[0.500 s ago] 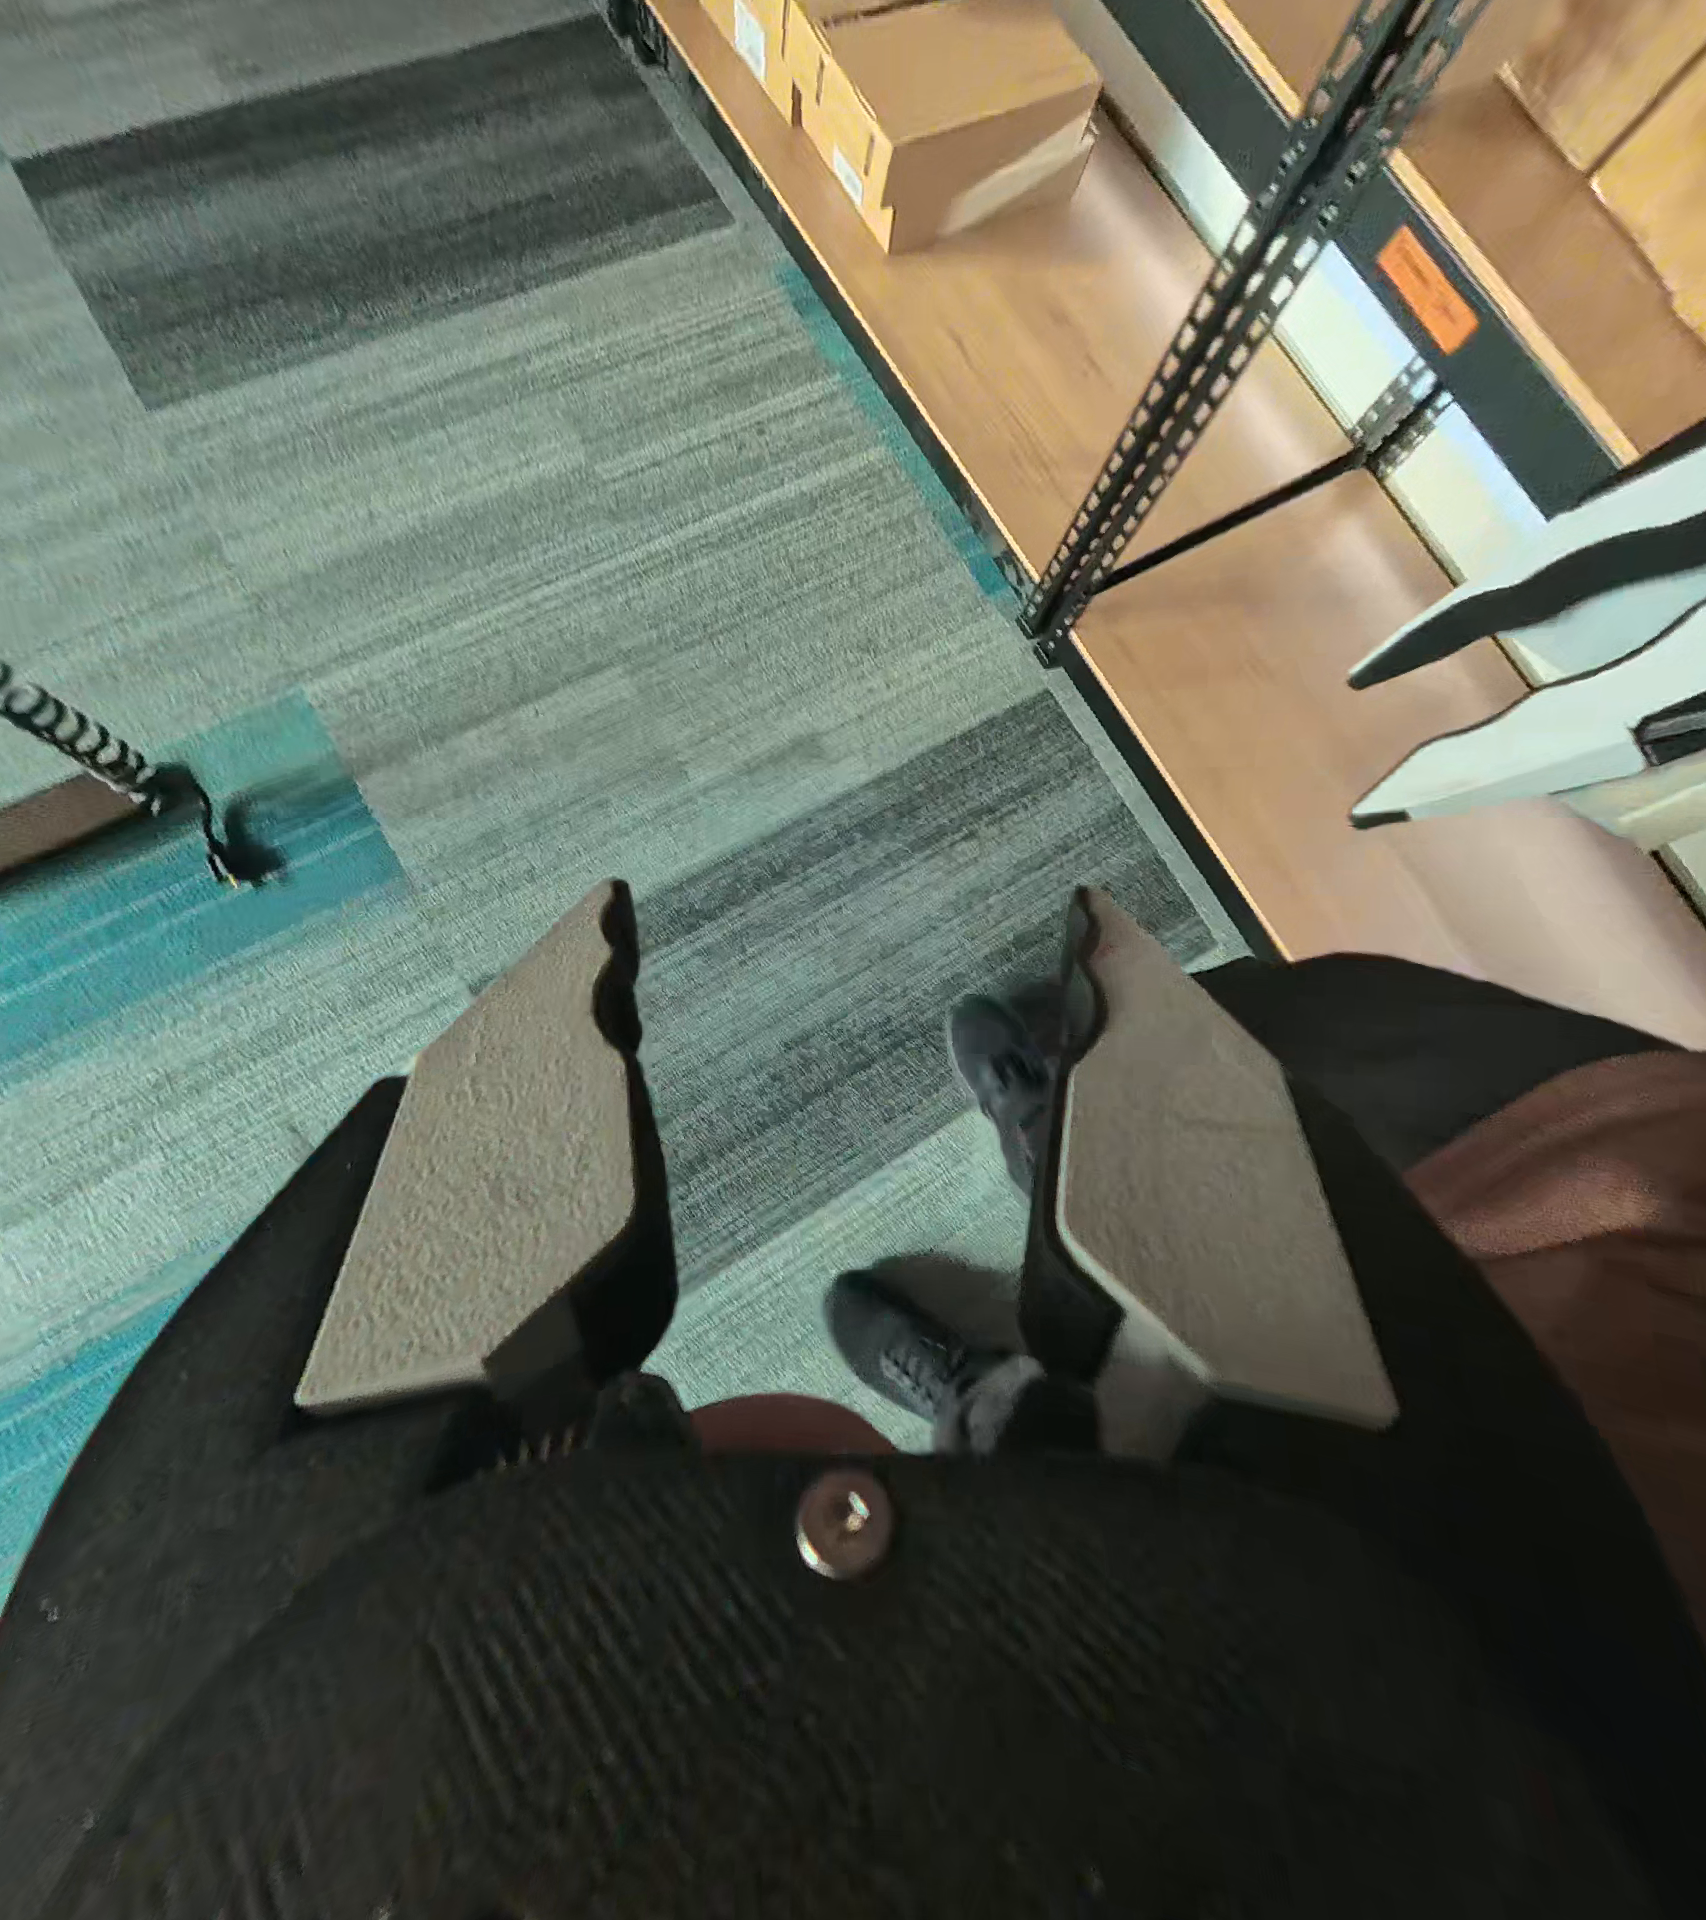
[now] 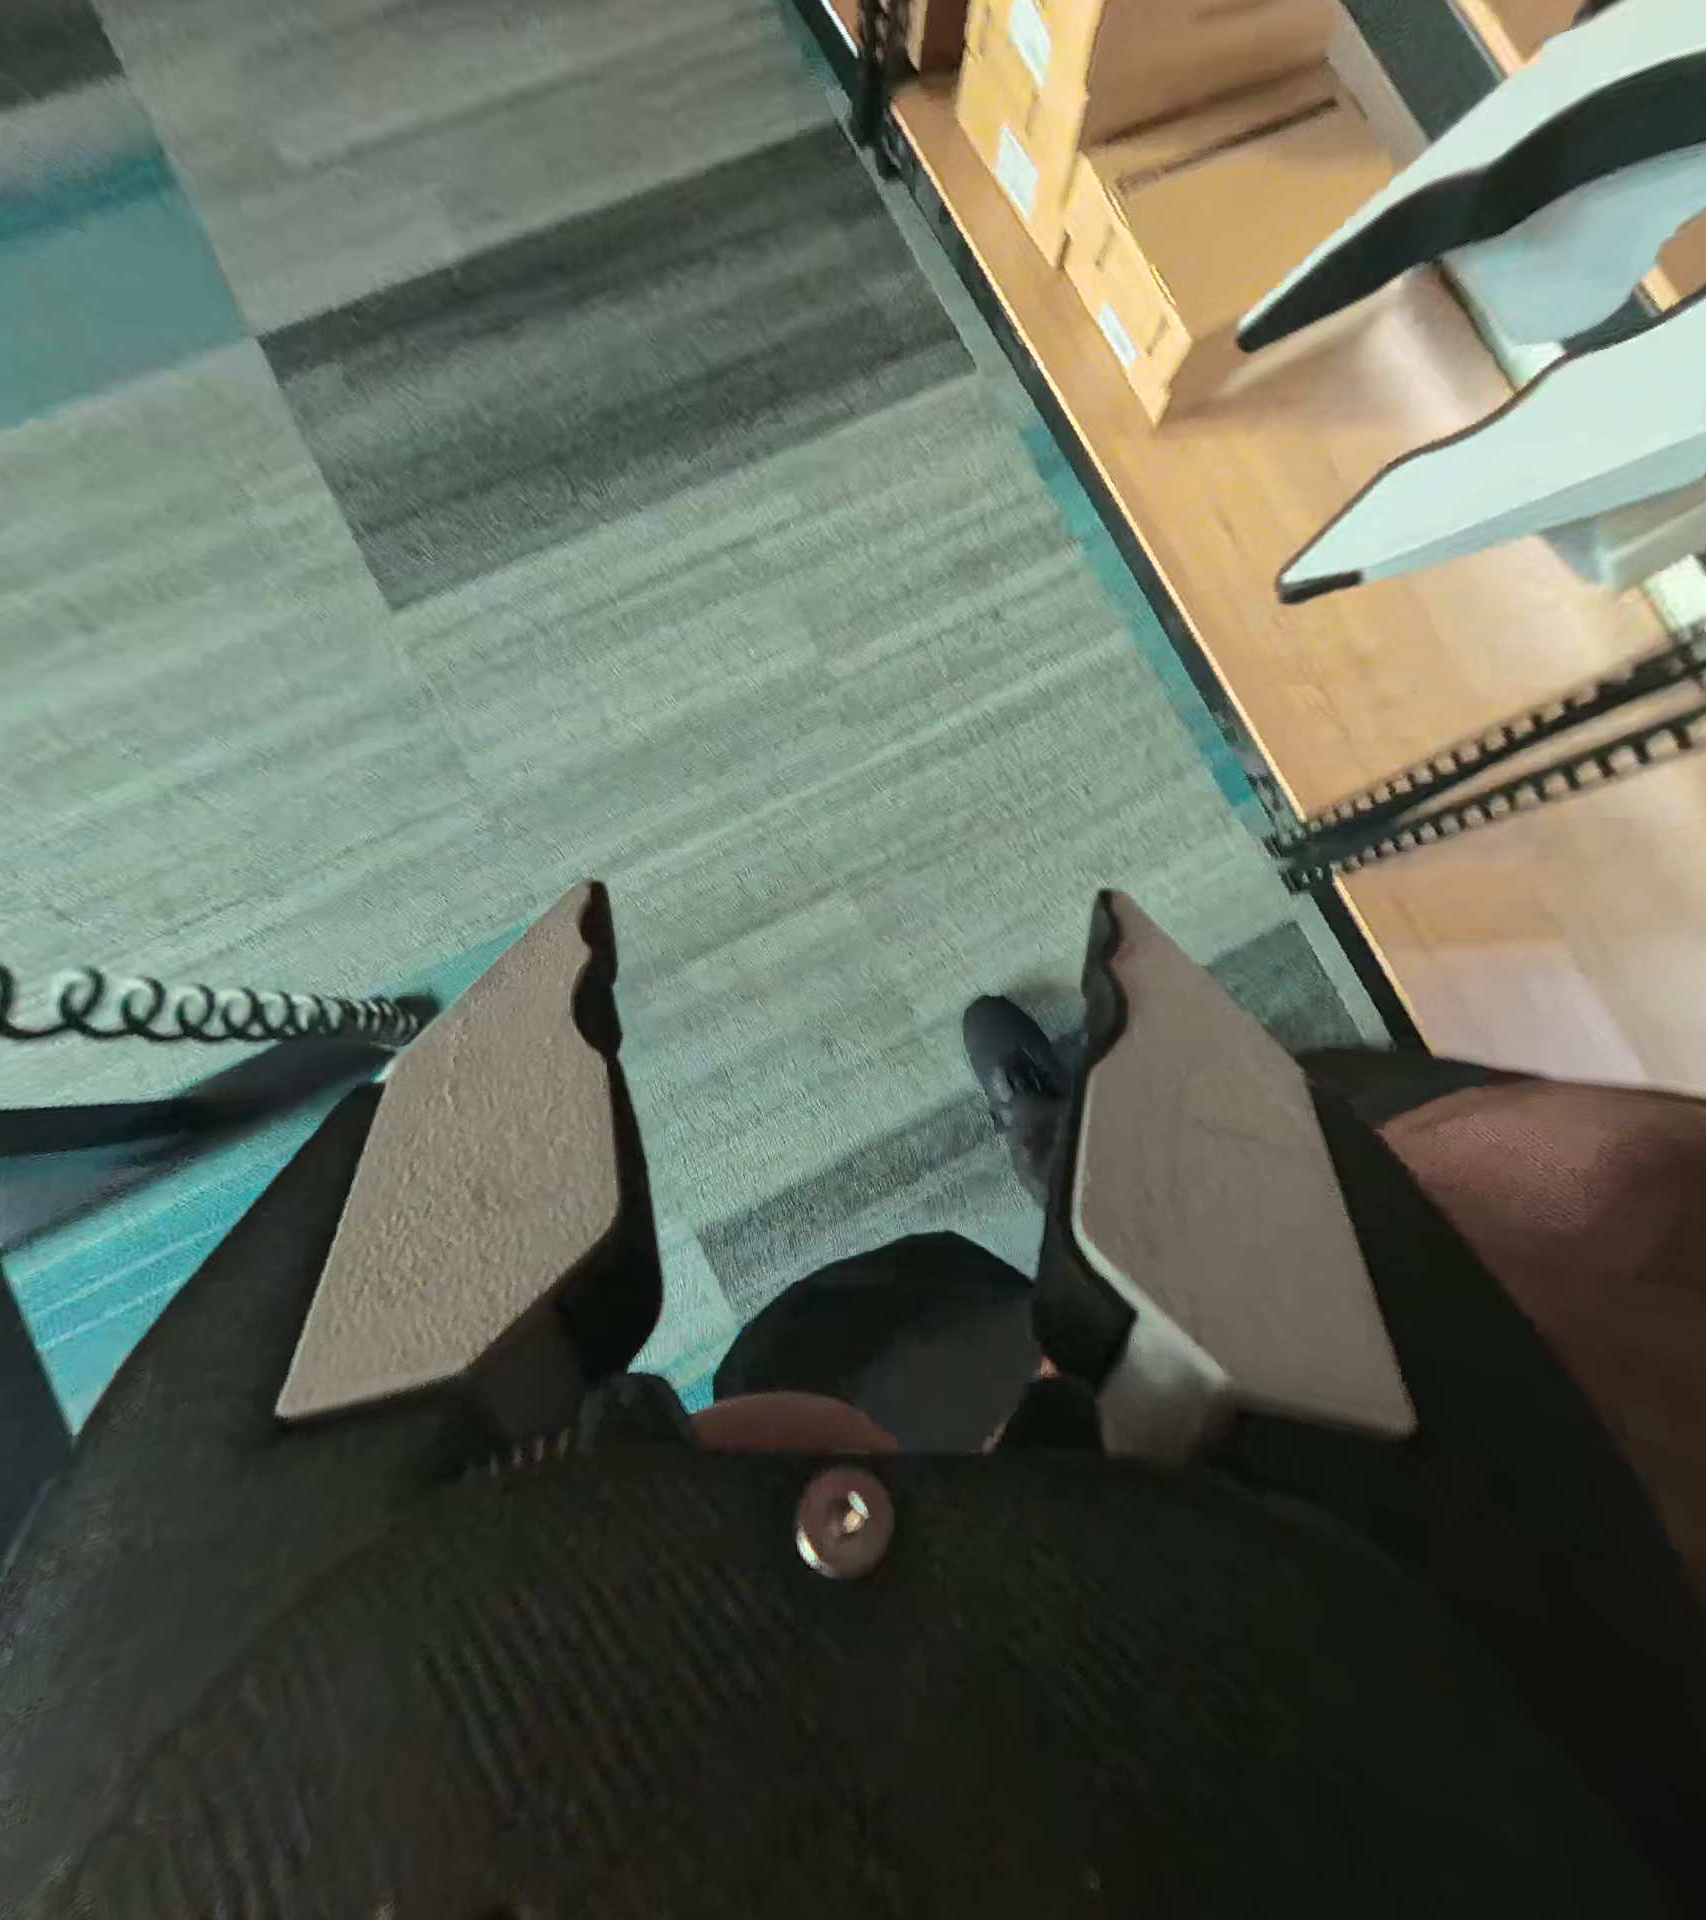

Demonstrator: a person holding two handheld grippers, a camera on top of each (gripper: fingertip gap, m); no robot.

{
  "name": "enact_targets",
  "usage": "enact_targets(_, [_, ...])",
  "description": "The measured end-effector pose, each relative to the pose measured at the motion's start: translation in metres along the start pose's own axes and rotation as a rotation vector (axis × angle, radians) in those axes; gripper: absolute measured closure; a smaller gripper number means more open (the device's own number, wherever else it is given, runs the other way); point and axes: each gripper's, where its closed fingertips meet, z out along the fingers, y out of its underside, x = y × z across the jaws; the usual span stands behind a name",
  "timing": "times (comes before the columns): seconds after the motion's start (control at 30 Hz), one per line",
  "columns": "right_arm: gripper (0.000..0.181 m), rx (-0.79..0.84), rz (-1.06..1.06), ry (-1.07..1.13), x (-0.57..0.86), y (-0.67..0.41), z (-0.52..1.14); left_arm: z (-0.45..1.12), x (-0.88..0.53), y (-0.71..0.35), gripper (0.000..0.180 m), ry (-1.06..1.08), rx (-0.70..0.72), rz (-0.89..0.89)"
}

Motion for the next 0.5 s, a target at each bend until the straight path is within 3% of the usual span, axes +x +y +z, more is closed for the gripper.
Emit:
enact_targets(0.2, [0.112,0.067,-0.132,0.011,0.123,-0.170,0.049,0.095,-0.115,-0.121,0.087,0.021,0.110,-0.099])
enact_targets(0.5, [0.115,0.008,-0.034,0.032,0.259,-0.311,0.170,0.215,-0.305,-0.283,0.089,0.159,0.183,-0.078])
